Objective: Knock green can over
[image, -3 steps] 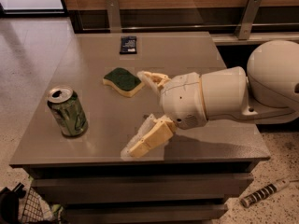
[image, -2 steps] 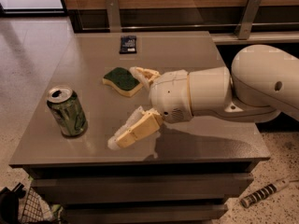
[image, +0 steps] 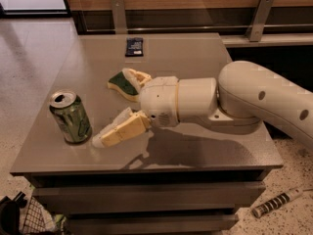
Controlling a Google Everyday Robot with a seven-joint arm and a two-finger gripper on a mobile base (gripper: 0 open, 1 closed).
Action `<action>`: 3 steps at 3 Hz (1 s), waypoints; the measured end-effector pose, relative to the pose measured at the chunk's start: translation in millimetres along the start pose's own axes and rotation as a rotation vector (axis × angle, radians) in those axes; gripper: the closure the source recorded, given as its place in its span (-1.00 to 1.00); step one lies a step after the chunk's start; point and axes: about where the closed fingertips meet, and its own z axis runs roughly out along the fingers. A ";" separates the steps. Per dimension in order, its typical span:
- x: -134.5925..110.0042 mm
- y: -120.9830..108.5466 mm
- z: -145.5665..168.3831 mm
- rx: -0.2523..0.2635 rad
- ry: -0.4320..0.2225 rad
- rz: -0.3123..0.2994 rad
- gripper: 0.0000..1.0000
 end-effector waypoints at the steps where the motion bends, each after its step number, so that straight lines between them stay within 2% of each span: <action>1: 15.2 0.0 31.9 0.006 -0.035 0.007 -1.00; 3: 39.5 -1.2 74.9 -0.004 -0.095 0.034 -1.00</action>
Offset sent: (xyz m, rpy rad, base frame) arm 0.0259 0.0595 -0.0589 0.0617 0.0260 -0.0208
